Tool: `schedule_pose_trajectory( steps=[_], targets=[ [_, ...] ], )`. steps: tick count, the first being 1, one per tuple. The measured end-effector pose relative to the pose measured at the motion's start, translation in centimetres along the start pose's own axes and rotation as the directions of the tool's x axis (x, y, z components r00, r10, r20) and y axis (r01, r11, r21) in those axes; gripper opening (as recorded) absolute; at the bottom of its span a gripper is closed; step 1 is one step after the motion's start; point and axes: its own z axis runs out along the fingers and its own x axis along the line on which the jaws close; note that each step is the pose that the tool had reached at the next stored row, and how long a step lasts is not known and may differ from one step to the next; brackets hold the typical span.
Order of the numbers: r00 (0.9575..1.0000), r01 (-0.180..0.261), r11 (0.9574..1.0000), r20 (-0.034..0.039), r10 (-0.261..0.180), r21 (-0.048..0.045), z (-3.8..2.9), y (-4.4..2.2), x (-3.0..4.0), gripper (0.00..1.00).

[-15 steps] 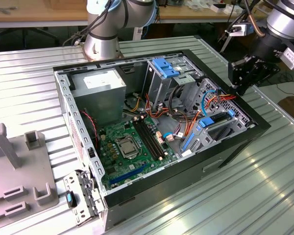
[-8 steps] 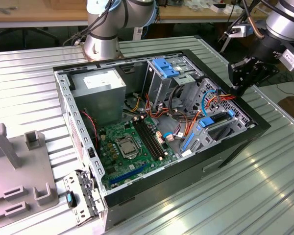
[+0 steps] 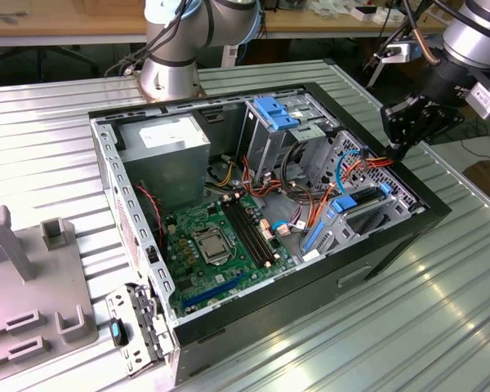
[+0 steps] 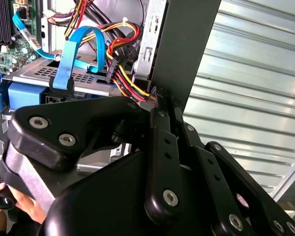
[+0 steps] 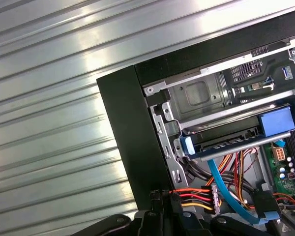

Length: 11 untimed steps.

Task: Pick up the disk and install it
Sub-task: 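Insert the first disk wire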

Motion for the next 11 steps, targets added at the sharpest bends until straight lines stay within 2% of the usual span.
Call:
schedule_pose_trajectory(
  steps=[8, 11],
  targets=[
    [1.0000, -0.001, 1.0000, 0.0016, 0.001, 0.0000, -0.43, -0.02, 0.02, 0.17],
    [0.9993, -0.037, 0.9993, -0.0008, 0.037, -0.0023, -0.45, -0.02, 0.00, 0.17]
  ],
)
